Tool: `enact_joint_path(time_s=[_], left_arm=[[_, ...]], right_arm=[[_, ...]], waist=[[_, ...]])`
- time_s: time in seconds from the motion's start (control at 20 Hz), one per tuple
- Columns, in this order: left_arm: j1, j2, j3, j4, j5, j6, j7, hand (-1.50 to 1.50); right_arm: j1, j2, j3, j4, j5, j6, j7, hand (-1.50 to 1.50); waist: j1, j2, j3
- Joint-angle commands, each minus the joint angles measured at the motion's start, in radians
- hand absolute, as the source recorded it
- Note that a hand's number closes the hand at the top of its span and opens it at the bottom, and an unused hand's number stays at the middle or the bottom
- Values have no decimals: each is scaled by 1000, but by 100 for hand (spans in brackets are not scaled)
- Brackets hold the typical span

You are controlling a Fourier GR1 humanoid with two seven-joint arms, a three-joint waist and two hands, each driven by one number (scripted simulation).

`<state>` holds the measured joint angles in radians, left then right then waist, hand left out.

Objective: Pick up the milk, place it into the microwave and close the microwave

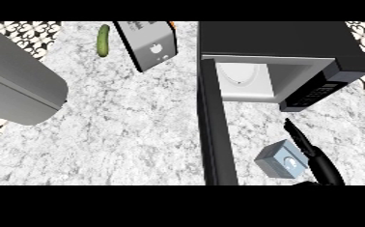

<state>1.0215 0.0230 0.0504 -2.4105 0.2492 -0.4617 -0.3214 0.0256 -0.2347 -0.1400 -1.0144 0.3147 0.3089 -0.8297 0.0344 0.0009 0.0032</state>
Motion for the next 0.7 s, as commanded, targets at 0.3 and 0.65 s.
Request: enact_joint_path(time_s=[0.3,0.65], left_arm=[[53,-5,-1,-126,136,-33,11,-150],[86,8,51,-86,154,-86,-59,-150]], right_arm=[[-198,-2,1,317,-19,44,-146,-150],[-227,18,60,403,-13,65,-219,150]], waist=[[2,5,1],[3,2,1]])
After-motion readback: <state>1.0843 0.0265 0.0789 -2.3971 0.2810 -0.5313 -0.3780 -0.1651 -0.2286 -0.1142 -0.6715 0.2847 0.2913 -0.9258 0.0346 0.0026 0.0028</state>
